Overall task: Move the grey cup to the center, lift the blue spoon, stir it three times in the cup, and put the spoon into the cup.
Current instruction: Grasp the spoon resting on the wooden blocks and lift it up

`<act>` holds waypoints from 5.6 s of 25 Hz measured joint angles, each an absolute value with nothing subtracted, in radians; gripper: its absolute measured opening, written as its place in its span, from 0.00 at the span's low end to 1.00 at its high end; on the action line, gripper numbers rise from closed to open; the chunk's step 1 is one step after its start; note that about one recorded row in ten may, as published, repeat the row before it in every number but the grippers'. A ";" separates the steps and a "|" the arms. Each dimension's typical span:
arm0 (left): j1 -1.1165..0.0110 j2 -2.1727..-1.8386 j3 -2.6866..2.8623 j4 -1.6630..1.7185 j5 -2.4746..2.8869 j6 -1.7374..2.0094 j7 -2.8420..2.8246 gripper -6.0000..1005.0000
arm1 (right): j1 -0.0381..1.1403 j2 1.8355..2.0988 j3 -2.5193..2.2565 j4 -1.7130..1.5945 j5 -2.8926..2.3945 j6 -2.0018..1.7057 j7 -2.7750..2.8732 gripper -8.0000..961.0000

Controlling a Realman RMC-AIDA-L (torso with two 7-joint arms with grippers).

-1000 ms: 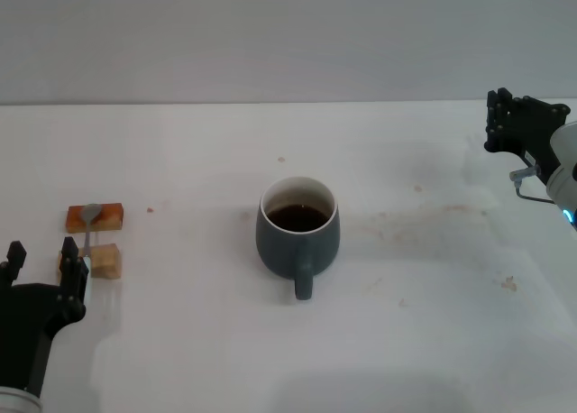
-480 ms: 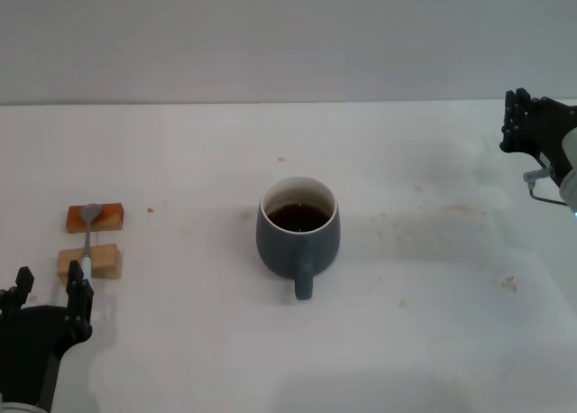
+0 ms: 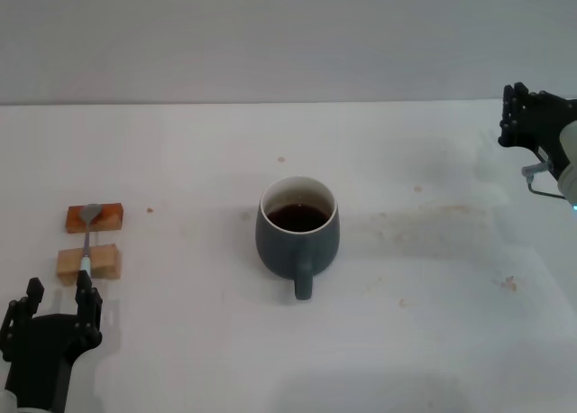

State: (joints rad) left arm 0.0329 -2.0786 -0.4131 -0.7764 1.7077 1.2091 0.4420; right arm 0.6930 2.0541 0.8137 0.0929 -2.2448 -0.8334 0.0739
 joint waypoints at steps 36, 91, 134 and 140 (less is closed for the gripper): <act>-0.025 -2.078 -0.328 -0.754 1.616 1.186 0.415 0.56 | 0.701 2.052 0.815 0.101 -2.241 -0.831 0.023 0.08; -0.044 -2.078 -0.327 -0.743 1.600 1.184 0.408 0.27 | 0.707 2.052 0.814 0.104 -2.244 -0.830 0.023 0.08; -0.048 -2.078 -0.327 -0.739 1.598 1.190 0.408 0.15 | 0.710 2.052 0.815 0.109 -2.243 -0.822 0.023 0.08; -0.048 -2.078 -0.328 -0.738 1.598 1.192 0.408 0.15 | 0.711 2.052 0.815 0.109 -2.244 -0.822 0.023 0.08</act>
